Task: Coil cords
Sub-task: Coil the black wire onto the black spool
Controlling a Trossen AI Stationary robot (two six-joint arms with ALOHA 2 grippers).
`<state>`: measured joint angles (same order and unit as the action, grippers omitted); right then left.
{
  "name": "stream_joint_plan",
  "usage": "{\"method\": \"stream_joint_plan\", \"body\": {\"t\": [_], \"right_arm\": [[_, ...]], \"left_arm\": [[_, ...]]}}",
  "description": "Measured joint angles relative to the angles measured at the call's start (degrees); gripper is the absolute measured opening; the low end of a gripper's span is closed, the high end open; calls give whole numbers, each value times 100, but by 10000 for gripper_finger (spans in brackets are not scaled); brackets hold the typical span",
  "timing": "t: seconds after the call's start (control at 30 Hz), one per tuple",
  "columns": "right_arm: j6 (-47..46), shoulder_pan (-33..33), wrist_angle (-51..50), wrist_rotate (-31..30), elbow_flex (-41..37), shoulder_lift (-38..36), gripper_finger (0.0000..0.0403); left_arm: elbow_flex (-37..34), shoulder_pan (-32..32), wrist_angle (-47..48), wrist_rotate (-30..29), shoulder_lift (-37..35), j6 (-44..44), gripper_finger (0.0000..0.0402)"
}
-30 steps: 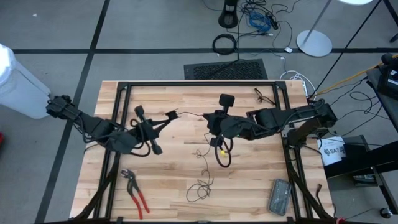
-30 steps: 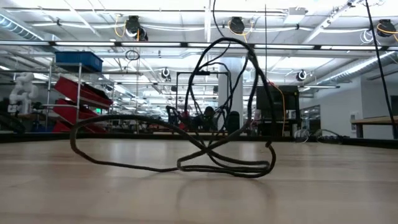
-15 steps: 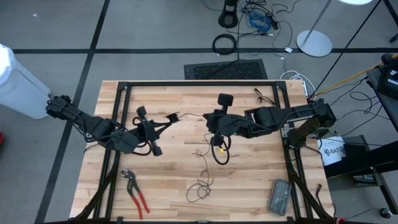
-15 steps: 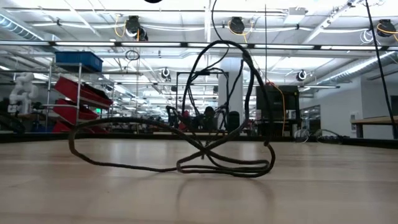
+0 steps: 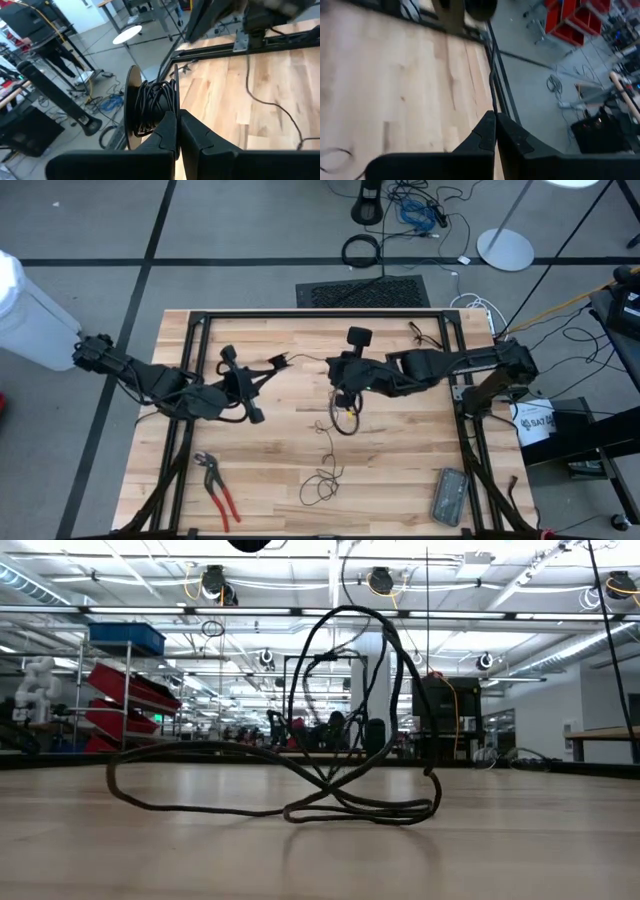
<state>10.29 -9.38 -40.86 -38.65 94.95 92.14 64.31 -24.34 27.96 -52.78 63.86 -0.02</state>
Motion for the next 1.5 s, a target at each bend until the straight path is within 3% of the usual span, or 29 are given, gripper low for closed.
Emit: {"method": "stream_joint_plan", "body": {"t": [0.23,0.53,0.83,1.0,1.2,1.4,1.5], "right_arm": [[-473,32,-246,395,-149,0,0],[-631,-406,511,444,-156,7,0],[-1655,-1211,232,402,-152,4,0],[-1588,-1543,527,179,-154,1,0],[-1653,-1630,581,274,-154,2,0],[-1262,-1622,611,299,-154,2,0],[-777,-1623,778,305,-154,2,0]], "left_arm": [[0,80,201,232,50,-696,8],[0,57,320,313,461,-387,8],[0,29,222,488,518,-14,8],[0,-111,236,1121,541,-298,8],[0,-470,252,1151,699,-550,8],[0,-617,264,1204,880,-348,8],[0,-619,237,1671,962,-18,8]]}}
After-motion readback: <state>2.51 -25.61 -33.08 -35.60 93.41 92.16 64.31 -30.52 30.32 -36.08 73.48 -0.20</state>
